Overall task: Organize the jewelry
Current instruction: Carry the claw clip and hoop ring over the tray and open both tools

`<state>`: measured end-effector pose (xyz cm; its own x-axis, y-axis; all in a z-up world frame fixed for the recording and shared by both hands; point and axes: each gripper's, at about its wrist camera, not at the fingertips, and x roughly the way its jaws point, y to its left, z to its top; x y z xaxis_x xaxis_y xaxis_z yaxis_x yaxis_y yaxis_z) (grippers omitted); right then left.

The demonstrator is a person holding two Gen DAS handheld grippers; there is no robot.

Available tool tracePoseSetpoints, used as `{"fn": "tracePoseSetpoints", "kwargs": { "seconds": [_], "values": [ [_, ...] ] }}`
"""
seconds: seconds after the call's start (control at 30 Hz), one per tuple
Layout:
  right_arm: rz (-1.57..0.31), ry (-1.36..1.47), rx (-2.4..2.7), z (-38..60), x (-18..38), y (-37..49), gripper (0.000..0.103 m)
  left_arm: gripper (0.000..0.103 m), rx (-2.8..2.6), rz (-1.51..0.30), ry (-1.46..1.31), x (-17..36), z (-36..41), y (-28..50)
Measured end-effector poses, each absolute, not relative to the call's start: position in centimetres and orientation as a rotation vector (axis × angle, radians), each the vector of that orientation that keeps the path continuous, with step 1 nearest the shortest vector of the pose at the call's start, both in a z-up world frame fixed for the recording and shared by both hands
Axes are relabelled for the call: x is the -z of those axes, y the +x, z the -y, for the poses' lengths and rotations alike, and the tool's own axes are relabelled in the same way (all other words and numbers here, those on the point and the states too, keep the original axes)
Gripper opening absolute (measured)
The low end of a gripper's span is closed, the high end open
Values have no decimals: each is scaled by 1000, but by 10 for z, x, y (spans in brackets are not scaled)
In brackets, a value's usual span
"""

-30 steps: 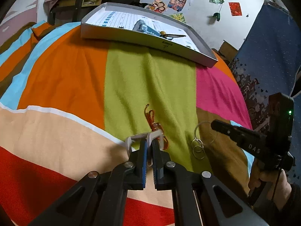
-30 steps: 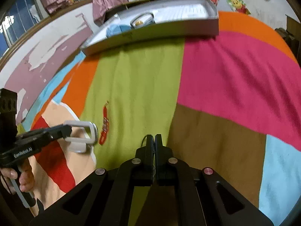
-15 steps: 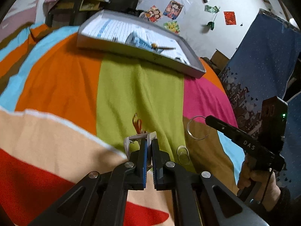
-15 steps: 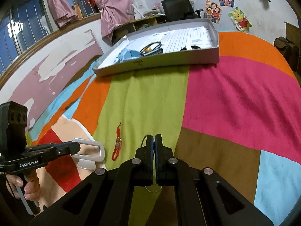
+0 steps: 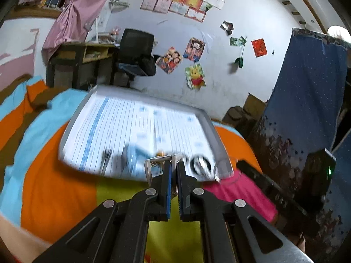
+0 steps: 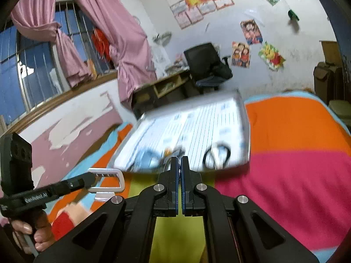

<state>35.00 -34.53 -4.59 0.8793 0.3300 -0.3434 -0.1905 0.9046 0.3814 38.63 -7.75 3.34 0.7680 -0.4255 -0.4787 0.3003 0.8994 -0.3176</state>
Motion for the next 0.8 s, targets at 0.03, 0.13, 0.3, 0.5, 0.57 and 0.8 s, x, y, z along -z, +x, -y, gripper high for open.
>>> {"fn": "tracePoseSetpoints", "kwargs": {
  "seconds": [0.03, 0.13, 0.3, 0.5, 0.57, 0.8],
  "values": [
    [-408, 346, -270, 347, 45, 359, 2, 5, 387, -566, -226, -34, 82, 398],
    [-407, 347, -252, 349, 47, 379, 2, 5, 376, -584, -236, -27, 88, 425],
    [-403, 405, -228, 353, 62, 409, 2, 5, 366, -647, -207, -10, 99, 452],
    [-438, 379, -198, 348, 75, 424, 2, 5, 331, -643, -196, -5, 105, 454],
    [-451, 361, -185, 346, 76, 424, 3, 5, 312, -645, -175, -5, 106, 452],
    [-477, 316, -140, 348, 72, 423, 3, 13, 255, -663, -122, -13, 106, 446]
  ]
}}
